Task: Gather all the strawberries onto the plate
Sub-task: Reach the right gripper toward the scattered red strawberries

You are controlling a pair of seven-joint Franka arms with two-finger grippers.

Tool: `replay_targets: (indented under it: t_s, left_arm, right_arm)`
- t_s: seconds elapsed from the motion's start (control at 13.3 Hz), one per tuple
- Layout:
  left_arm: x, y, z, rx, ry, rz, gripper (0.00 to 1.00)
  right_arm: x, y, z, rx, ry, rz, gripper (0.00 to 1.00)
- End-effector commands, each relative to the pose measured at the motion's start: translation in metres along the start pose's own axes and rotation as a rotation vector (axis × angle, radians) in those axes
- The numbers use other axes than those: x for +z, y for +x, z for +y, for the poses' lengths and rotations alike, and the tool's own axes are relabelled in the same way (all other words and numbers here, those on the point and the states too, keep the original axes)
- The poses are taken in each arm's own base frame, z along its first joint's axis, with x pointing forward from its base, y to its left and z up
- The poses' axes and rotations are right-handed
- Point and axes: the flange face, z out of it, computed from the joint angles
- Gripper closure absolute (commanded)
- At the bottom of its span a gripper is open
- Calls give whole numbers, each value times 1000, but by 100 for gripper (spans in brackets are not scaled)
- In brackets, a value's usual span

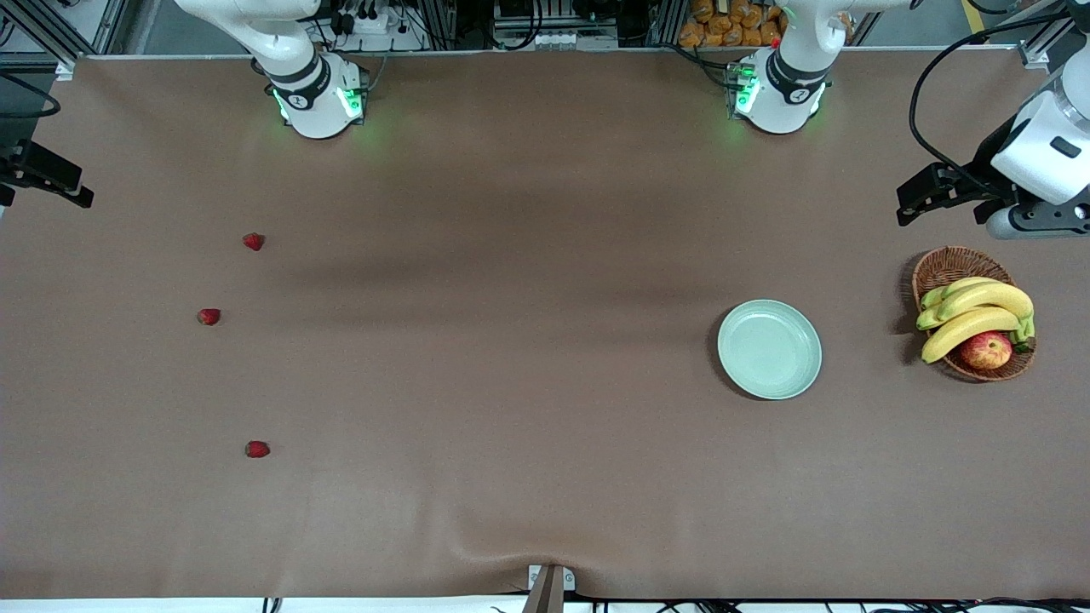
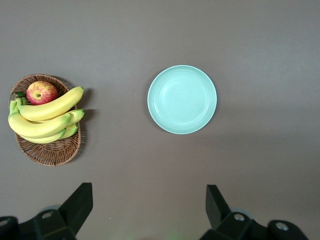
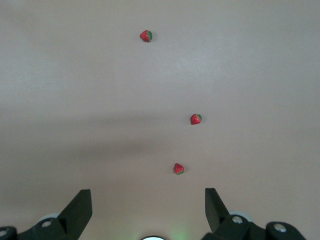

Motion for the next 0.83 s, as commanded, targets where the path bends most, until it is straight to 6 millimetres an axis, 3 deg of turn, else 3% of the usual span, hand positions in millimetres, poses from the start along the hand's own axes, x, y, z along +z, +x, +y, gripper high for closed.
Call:
replay_targets:
  t_s: [0.0, 0.45, 0.75]
  left_arm:
    - [-5, 3, 2, 14, -13, -19, 0]
    - [-17, 1, -11, -6, -28, -22, 0]
    - [-17, 1, -4, 10, -27, -23, 0]
  right_arm:
    - [-2, 1, -2, 2, 2, 3, 0]
    - [-3, 1, -3, 0, 0, 4, 0]
    - [4, 6, -1, 8, 0, -8, 0]
